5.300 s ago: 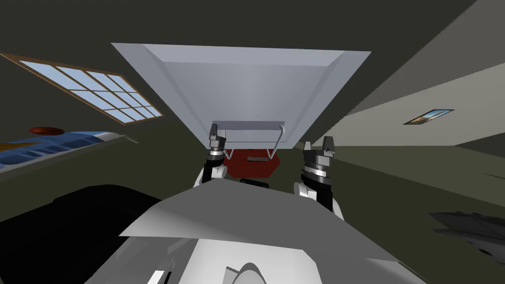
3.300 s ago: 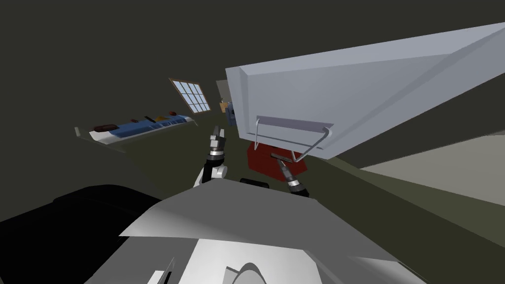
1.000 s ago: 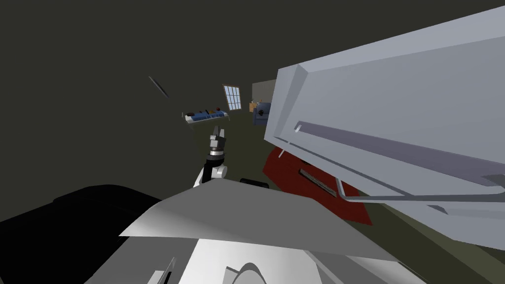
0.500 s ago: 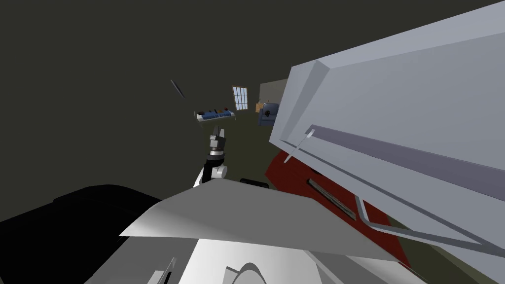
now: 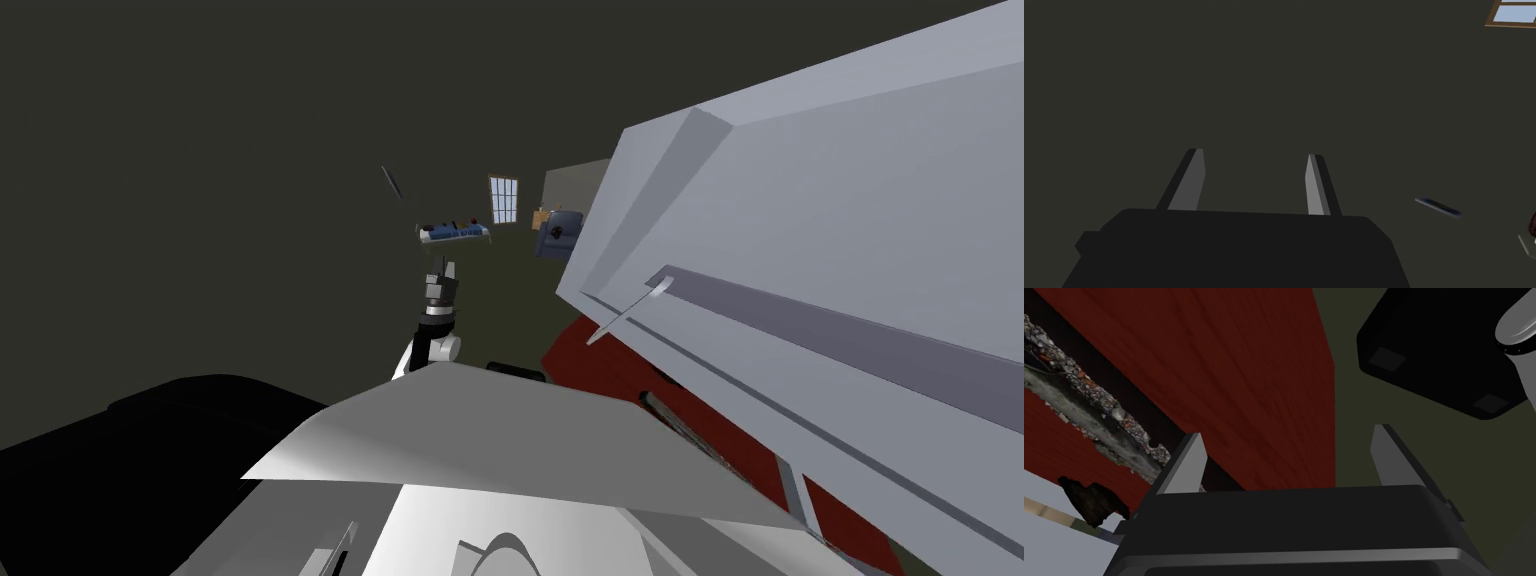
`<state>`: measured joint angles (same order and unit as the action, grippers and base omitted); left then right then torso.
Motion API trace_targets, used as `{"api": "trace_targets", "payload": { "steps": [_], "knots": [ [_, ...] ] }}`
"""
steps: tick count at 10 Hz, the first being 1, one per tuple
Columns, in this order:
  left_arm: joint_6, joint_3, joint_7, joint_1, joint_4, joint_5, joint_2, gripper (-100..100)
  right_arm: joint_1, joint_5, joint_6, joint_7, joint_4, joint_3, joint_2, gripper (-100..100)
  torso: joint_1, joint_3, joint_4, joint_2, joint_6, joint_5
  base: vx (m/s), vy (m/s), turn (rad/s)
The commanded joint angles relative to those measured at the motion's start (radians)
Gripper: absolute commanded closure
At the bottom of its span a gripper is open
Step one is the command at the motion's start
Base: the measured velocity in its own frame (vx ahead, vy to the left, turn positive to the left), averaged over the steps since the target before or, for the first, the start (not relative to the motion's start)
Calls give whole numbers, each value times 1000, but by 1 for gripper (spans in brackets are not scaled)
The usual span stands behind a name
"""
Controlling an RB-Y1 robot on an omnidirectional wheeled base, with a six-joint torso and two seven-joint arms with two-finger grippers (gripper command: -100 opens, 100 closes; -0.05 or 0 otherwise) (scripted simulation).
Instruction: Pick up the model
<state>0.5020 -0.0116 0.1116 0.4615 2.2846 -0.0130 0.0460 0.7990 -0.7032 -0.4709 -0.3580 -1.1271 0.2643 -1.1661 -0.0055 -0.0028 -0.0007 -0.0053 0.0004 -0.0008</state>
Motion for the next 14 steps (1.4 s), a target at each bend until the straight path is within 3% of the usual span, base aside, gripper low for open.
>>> {"api": "trace_targets", "payload": {
  "steps": [1, 5, 9, 10, 11, 12, 14],
  "knots": [
    [0, 0, 0, 0, 0, 0, 0, 0, 29, -4, 24, 8, -30, 3, -43, -100, 0, 0, 0, 0, 0, 0, 107, -65, 96],
    [0, 0, 0, 0, 0, 0, 0, 0, 41, -40, 23, -33, 38, 55, -83, -100, -4, -1, 0, -1, 0, -1, 116, -103, 269],
    [0, 0, 0, 0, 0, 0, 0, 0, 46, -57, 8, -50, 45, 118, -52, -100, 0, 2, 1, 4, 2, -1, 65, -91, 118],
    [0, 0, 0, 0, 0, 0, 0, 0, 59, -51, 20, -42, 29, 101, -67, -100, 1, 3, 1, 5, 2, 0, -14, -8, 40],
    [0, 0, 0, 0, 0, 0, 0, 0, 59, -51, 18, -44, 29, 102, -66, 0, 4, 4, 2, 7, 2, 0, 0, 0, 0],
    [0, 0, 0, 0, 0, 0, 0, 0, 49, -49, 26, -26, 40, 115, -53, -100, 5, 4, 2, 7, 2, 1, -47, 0, 201],
    [0, 0, 0, 0, 0, 0, 0, 0, 28, -43, 43, 9, 63, 141, -26, -100, 5, 7, 3, 12, 1, 1, -115, -11, 331]
  ]
}}
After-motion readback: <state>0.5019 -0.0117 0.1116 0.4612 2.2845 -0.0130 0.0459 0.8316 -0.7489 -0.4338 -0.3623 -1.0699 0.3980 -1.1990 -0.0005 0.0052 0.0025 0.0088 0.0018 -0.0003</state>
